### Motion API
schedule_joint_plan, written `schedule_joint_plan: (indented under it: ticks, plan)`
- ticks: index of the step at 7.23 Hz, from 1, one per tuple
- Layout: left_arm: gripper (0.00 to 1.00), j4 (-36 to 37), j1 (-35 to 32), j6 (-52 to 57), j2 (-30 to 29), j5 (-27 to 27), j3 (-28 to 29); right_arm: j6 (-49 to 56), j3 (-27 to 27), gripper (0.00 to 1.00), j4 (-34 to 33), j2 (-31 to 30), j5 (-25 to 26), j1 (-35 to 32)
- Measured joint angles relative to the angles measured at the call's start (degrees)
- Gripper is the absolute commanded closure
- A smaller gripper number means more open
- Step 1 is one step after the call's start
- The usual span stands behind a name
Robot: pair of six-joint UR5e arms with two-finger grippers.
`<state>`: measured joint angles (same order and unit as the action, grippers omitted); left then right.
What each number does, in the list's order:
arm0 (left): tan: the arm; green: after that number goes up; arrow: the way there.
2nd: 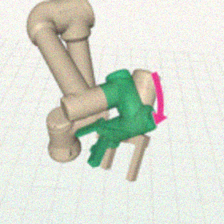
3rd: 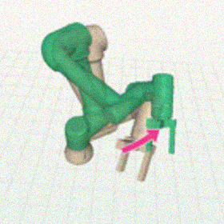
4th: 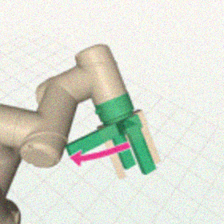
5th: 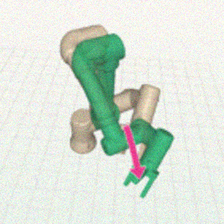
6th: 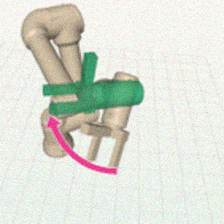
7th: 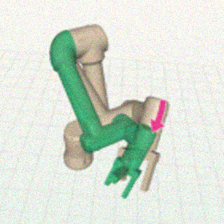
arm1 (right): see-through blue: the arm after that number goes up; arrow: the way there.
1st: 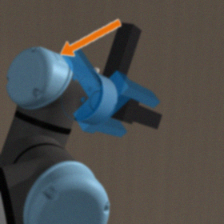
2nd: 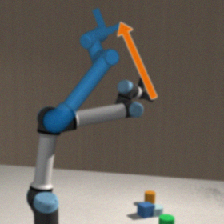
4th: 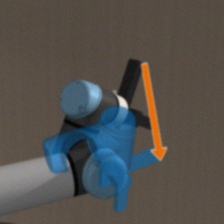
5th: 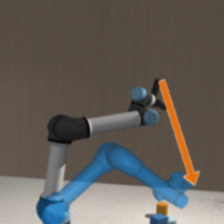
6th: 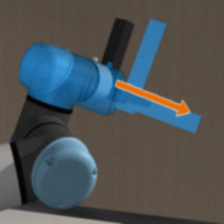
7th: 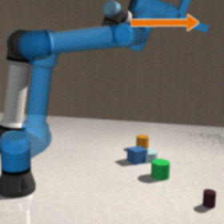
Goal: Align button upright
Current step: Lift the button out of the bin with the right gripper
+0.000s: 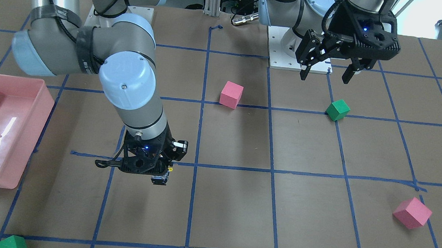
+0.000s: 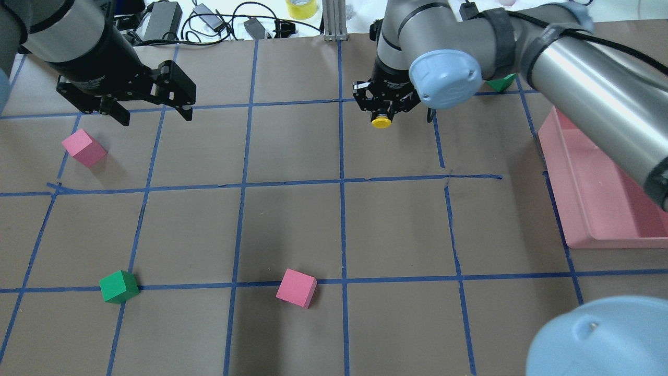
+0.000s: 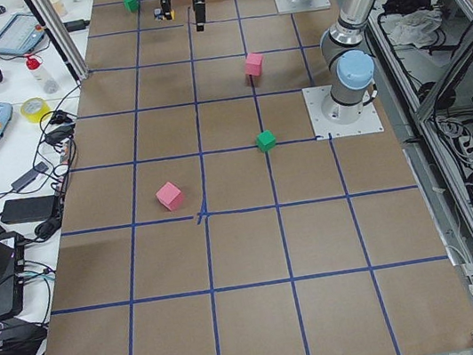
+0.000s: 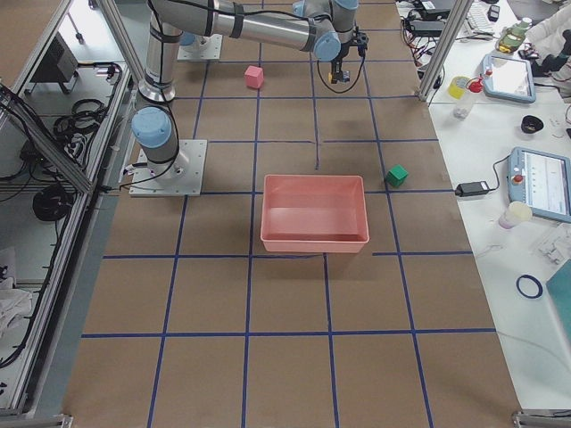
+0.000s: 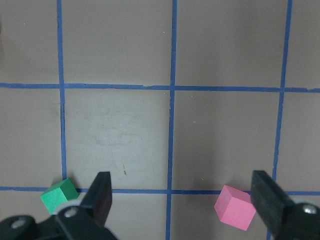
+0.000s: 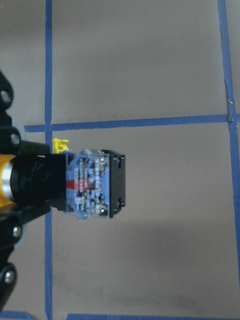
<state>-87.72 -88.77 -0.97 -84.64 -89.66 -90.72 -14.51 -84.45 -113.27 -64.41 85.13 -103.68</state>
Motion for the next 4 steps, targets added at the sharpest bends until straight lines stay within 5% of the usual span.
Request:
schedule_joint_plan:
  ticks: [4]
  plan:
    - [0.00,0.0,0.0,0.0,0.0,0.0,0.0,8.1,2.0,1.00,-5.5,7.7,1.2,-4.4]
